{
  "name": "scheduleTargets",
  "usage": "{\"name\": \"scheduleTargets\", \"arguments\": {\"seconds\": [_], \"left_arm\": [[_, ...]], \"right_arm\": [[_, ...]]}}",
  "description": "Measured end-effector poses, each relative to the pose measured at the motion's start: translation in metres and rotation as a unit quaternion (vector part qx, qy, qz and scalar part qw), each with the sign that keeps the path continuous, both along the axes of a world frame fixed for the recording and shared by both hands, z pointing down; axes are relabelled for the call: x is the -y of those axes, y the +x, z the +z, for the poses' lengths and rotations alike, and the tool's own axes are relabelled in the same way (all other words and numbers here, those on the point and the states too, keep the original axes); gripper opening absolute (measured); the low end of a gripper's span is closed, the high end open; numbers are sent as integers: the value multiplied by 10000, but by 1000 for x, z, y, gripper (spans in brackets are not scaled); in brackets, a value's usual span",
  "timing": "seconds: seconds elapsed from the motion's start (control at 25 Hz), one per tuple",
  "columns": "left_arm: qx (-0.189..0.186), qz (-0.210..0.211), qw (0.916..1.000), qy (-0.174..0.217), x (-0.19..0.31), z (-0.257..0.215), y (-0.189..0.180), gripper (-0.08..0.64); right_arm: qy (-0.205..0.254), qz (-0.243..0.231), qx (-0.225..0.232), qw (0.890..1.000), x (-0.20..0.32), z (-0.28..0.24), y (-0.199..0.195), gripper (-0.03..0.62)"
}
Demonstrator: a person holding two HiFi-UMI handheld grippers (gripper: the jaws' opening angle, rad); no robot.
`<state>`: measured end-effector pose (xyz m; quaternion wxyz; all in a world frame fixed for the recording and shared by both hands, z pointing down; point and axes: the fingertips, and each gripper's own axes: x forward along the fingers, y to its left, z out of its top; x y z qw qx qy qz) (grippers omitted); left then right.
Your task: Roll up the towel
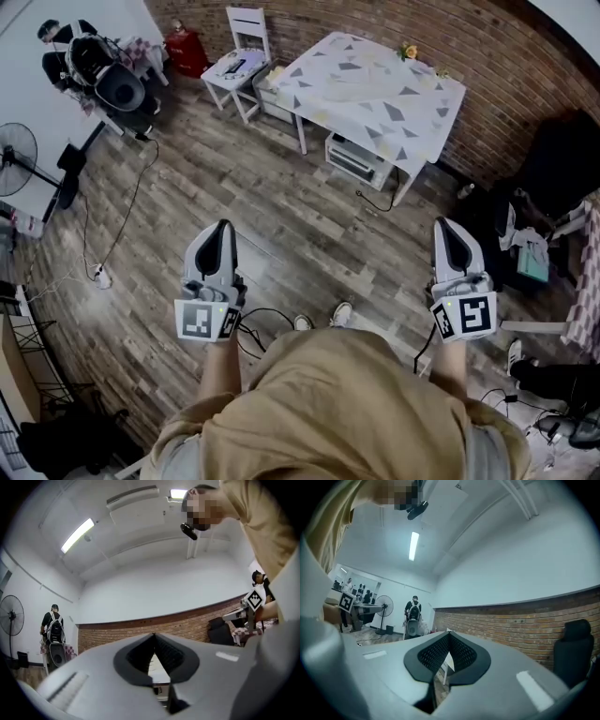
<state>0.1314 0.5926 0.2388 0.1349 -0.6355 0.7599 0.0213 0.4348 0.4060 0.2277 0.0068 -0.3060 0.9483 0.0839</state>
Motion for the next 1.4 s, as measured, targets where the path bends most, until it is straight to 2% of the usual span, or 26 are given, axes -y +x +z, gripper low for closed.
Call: {"name": "scheduleTargets", "arguments": {"seconds": [0.12,0.36,0.52,0.6,0.72,0.76,0.8,0.84,0.88,0.96,1.08,1.28,1.4], "left_arm": [[100,34,9999,-4,8,-1,2,61],[73,-34,10000,-24,19,1,-1,61],[59,-133,9999,26,24,2,-6,63],[153,-84,9998,88,27,-1,-4,63],[253,-119,9995,116,34,-4,-4,72],[230,-170,9995,111,36,-3,-7,97],[181,-231,9995,98,37,-3,-10,158],[125,-298,9995,73,39,-1,-14,209],[84,-356,9993,28,41,1,-18,254],[65,-419,9991,-98,46,6,-21,481],[74,-476,9987,-190,52,11,-21,554],[-17,-533,9979,-375,64,20,-25,633],[-23,-550,9968,-580,68,28,-29,638]], "right_arm": [[-13,12,41,10000,6,3,0,5],[-108,-115,26,9999,15,12,-6,5],[-420,-665,237,9966,16,16,-16,6],[-531,-914,179,9942,18,21,-22,9],[-500,-886,129,9947,32,23,-24,28],[-481,-830,132,9953,39,22,-23,97],[-460,-767,125,9959,47,21,-22,151],[-435,-693,112,9966,54,21,-20,180],[-407,-605,98,9973,62,21,-18,255],[-352,-409,72,9985,78,22,-12,362],[-333,-229,74,9992,97,24,-5,465],[-404,-196,56,9990,118,32,-1,572],[-548,-251,-80,9982,126,42,-4,577]]}}
